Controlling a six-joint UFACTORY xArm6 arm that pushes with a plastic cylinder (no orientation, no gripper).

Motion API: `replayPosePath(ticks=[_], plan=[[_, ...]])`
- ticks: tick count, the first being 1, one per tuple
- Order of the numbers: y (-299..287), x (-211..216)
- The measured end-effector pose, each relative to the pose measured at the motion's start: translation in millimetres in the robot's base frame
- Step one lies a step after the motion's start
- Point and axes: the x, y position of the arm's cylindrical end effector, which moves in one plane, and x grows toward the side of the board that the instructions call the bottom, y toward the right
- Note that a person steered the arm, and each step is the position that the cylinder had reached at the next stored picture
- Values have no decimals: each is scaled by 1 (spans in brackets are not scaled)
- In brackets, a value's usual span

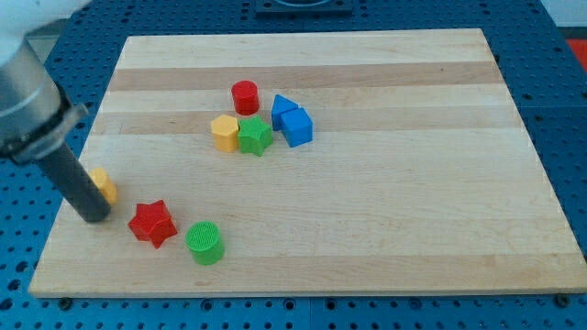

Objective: Move the yellow heart closer to the yellow hexagon

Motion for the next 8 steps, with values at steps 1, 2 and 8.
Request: replayPosePath(ticks=[1, 2, 8], plan=[[-4, -25], [-6, 11], [45, -100]])
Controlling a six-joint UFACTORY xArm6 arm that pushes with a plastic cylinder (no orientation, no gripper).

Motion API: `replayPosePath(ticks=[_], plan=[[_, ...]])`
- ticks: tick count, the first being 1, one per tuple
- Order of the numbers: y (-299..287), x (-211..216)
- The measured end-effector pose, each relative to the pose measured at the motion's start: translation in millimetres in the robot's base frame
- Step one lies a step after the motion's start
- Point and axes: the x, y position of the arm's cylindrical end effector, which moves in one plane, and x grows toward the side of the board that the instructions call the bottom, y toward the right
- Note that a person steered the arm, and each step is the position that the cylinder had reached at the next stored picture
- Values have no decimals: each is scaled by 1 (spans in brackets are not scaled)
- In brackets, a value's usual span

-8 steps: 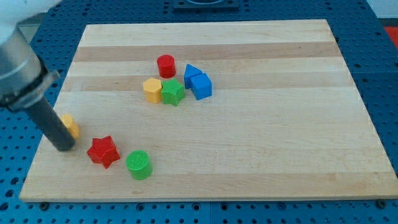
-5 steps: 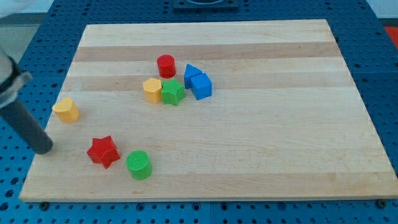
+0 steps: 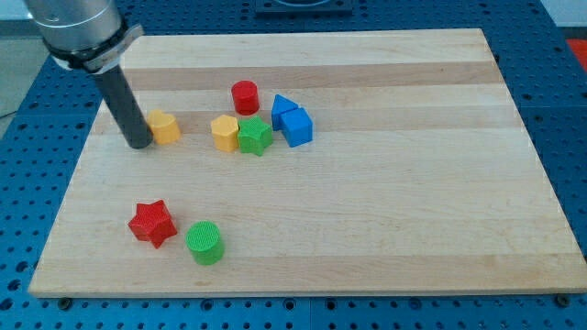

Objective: Move the yellow heart closer to the yellow hexagon

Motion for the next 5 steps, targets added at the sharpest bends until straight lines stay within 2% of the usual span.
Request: replayPosePath(ticks=[2, 3, 4, 5], plan=[[49, -25], [26, -12], [-10, -23], [-33, -53]])
